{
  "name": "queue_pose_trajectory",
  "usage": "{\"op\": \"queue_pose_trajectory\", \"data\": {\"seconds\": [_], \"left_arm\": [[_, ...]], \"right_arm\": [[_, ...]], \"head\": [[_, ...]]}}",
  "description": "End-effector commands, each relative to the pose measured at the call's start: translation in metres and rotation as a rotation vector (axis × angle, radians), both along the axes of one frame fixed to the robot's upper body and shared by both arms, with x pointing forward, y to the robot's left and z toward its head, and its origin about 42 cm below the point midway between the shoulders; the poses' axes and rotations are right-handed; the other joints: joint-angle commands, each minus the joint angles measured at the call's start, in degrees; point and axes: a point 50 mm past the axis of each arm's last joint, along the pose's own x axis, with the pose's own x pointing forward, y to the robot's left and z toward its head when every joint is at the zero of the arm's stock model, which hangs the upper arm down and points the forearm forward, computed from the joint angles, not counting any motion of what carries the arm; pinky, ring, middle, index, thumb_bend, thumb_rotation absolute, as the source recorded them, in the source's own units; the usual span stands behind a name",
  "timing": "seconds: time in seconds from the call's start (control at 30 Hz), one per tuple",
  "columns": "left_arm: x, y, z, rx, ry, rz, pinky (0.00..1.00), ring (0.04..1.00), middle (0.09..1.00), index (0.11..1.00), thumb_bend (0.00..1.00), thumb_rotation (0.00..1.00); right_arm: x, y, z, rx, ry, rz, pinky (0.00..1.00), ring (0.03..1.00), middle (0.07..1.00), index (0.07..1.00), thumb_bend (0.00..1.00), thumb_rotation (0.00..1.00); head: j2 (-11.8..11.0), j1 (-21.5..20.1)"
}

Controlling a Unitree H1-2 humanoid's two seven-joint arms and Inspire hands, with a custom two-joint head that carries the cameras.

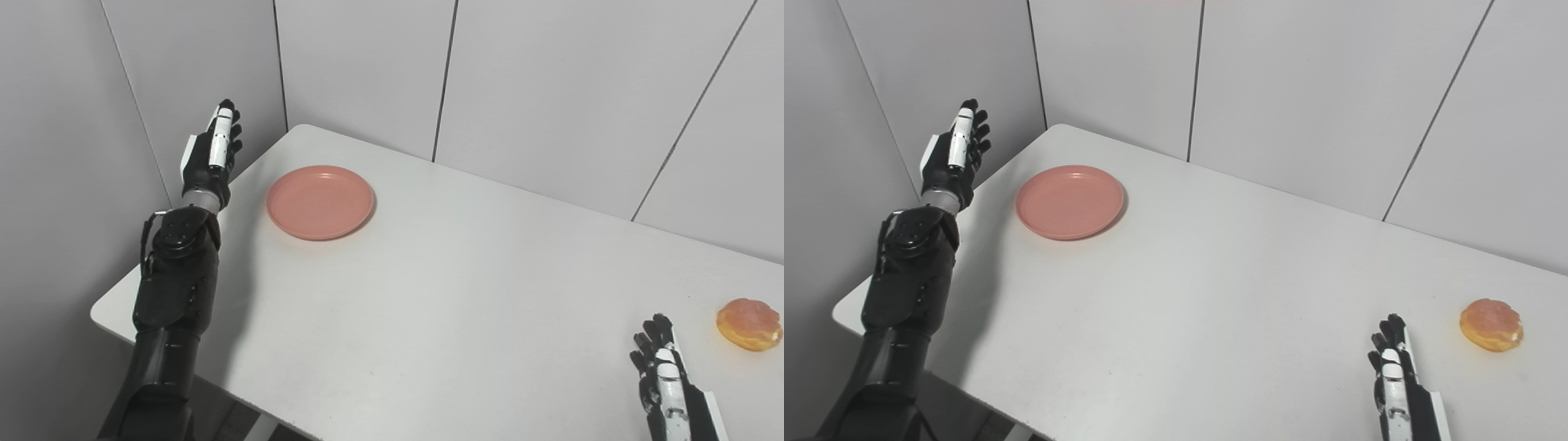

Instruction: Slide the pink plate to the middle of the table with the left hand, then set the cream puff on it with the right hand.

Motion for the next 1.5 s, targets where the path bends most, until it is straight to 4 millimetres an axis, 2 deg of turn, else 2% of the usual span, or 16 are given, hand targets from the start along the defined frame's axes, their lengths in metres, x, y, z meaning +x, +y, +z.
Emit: {"op": "queue_pose_trajectory", "data": {"seconds": [0.0,0.37,0.6,0.73,0.97,1.2,1.47], "left_arm": [[0.006,0.005,0.023,0.045,-0.090,0.008,0.99,0.986,0.978,0.967,0.35,1.00],[0.006,0.018,0.007,-0.005,-0.066,0.023,1.00,0.998,0.999,0.976,0.37,1.00],[0.009,0.024,-0.005,-0.057,-0.051,0.035,0.99,0.977,0.975,0.957,0.34,1.00],[0.007,0.021,-0.013,-0.088,-0.040,0.021,0.95,0.957,0.959,0.937,0.32,1.00],[0.013,0.017,-0.024,-0.128,-0.031,0.003,0.95,0.953,0.954,0.939,0.33,1.00],[0.024,0.010,-0.035,-0.170,-0.019,-0.015,0.94,0.947,0.946,0.929,0.33,1.00],[0.042,-0.003,-0.041,-0.184,0.014,-0.036,0.94,0.944,0.944,0.929,0.27,1.00]], "right_arm": [[0.004,0.000,0.017,0.005,-0.062,0.006,1.00,1.000,1.000,1.000,0.00,1.00],[0.005,-0.002,0.016,0.010,-0.050,0.000,1.00,1.000,1.000,1.000,0.00,1.00],[0.005,-0.002,0.015,0.010,-0.058,0.004,1.00,1.000,1.000,1.000,0.00,1.00],[0.005,-0.002,0.016,0.003,-0.067,0.008,1.00,1.000,1.000,1.000,0.00,1.00],[0.006,-0.003,0.015,0.009,-0.063,0.010,1.00,1.000,1.000,1.000,0.00,1.00],[0.006,-0.003,0.016,0.009,-0.056,0.000,1.00,1.000,1.000,1.000,0.00,1.00],[0.005,-0.004,0.015,-0.004,-0.066,0.006,1.00,1.000,1.000,1.000,0.00,1.00]], "head": [[0.0,0.0],[0.3,0.1],[0.5,0.1],[0.5,0.1],[0.5,0.4],[0.5,0.2],[0.7,0.1]]}}
